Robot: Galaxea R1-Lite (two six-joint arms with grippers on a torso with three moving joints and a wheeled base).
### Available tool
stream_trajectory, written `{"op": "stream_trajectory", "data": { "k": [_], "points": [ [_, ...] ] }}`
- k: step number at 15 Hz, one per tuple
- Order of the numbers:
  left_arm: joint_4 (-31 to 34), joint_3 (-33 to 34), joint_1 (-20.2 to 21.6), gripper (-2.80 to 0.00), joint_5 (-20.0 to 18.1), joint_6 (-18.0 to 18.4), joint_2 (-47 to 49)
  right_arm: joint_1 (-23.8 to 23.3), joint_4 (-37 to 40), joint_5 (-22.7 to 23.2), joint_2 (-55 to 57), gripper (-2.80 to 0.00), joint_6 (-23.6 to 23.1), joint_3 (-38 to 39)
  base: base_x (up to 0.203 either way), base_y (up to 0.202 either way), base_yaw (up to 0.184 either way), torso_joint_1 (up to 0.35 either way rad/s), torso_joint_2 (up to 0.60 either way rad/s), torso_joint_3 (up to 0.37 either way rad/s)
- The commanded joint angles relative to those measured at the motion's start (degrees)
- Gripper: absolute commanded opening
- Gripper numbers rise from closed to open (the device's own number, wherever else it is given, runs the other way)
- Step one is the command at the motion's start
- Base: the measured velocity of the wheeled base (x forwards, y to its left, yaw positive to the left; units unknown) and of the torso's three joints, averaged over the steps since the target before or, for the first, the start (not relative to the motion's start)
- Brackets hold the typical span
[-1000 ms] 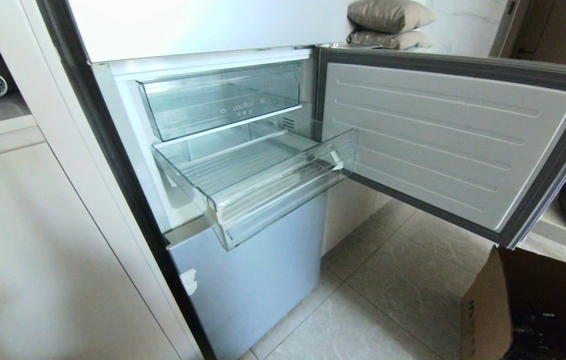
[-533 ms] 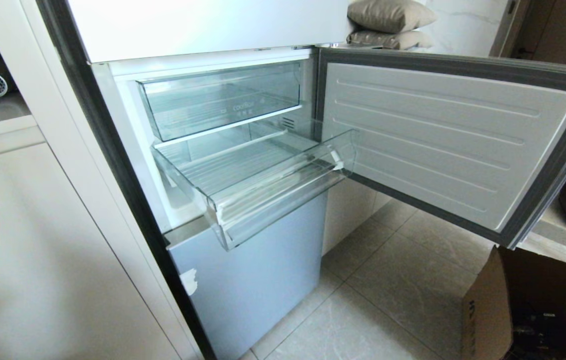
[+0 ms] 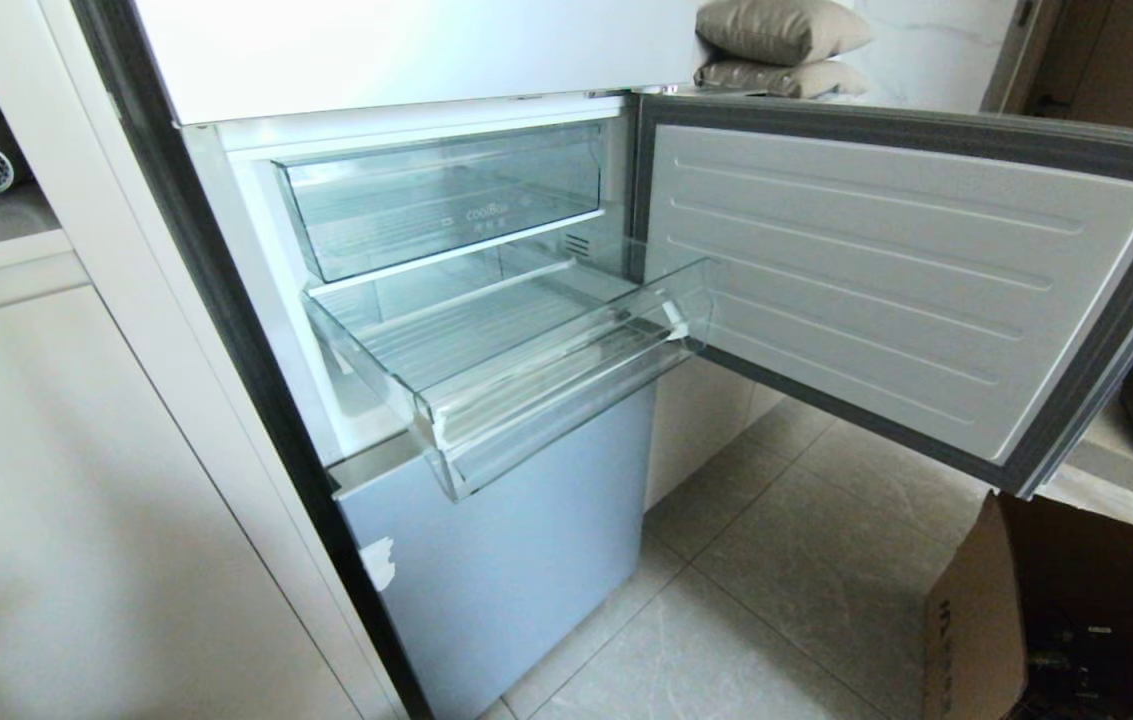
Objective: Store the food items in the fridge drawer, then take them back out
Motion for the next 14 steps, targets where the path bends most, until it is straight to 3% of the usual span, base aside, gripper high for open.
{"op": "stream_trajectory", "data": {
  "k": [1,5,8,9,11,14],
  "points": [
    [-0.01,0.00,0.01,-2.80,0.03,0.04,0.03,0.11,-0.25,-0.53,-2.50,0.00,0.28,1.12,0.000,0.000,0.000,0.000,0.00,0.000],
    [-0.01,0.00,0.01,-2.80,0.04,0.02,-0.01,0.14,0.60,-0.68,-18.20,0.00,2.15,8.77,0.000,0.000,0.000,0.000,0.00,0.000],
    [0.07,0.00,0.01,-2.80,-0.04,0.02,-0.01,0.28,5.71,-0.13,-31.41,0.00,2.63,12.33,0.000,0.000,0.000,0.000,0.00,0.000],
    [-0.01,0.00,0.01,-2.80,0.04,0.11,-0.01,0.93,8.25,0.43,-35.90,-2.80,2.67,13.27,0.000,0.000,0.000,0.000,0.00,0.000],
    [-0.01,0.00,0.01,-2.80,-0.02,0.10,0.02,4.12,15.17,1.13,-43.79,-2.80,2.79,14.03,0.000,0.000,0.000,0.000,0.00,0.000],
    [0.03,0.00,0.01,-2.80,-0.01,0.02,-0.01,15.56,22.31,1.45,-51.25,-2.80,3.55,14.24,0.000,0.000,0.000,0.000,0.00,0.000]
  ]
}}
